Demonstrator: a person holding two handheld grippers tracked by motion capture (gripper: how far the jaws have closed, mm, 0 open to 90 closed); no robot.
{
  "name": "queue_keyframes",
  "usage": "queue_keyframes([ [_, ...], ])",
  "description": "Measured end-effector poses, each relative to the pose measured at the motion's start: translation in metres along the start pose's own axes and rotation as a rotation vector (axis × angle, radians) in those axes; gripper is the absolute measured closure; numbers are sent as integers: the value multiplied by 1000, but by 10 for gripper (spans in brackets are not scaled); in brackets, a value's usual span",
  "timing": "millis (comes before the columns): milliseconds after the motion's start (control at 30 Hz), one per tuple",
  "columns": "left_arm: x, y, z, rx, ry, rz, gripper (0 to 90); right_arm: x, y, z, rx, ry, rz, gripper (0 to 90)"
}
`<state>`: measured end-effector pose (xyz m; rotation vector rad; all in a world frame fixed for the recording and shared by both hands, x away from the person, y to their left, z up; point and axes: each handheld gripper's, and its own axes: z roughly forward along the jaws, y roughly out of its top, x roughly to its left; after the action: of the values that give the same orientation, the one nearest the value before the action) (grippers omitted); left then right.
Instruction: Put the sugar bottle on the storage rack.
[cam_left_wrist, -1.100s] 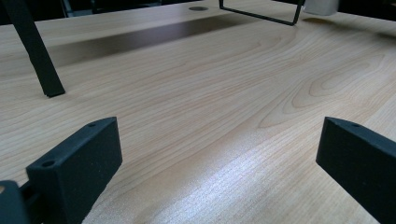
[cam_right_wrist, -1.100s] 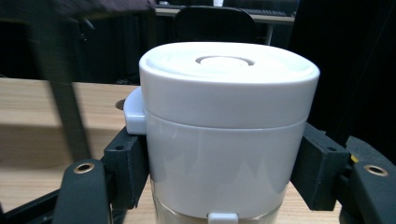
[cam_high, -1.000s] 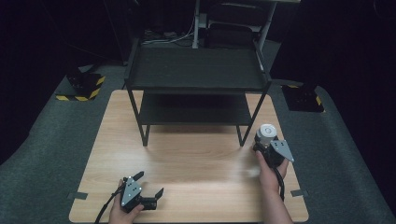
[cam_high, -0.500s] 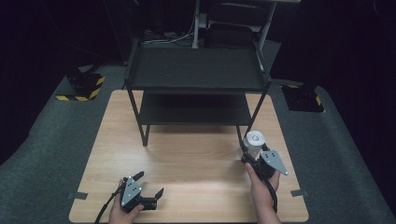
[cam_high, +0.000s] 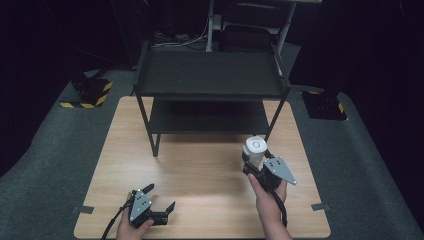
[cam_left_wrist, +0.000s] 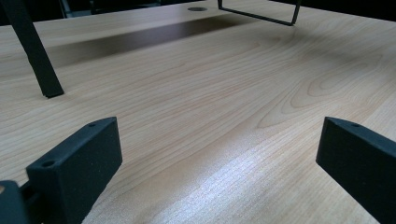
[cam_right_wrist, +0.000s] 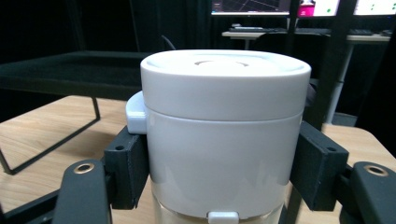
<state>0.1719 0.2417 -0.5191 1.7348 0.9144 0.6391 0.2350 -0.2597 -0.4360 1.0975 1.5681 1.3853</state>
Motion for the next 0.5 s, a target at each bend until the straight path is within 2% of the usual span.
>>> queue_keyframes([
  [500,1,0,0,-1,-6,-3,4,21,55,21,-74,54,-17,312],
])
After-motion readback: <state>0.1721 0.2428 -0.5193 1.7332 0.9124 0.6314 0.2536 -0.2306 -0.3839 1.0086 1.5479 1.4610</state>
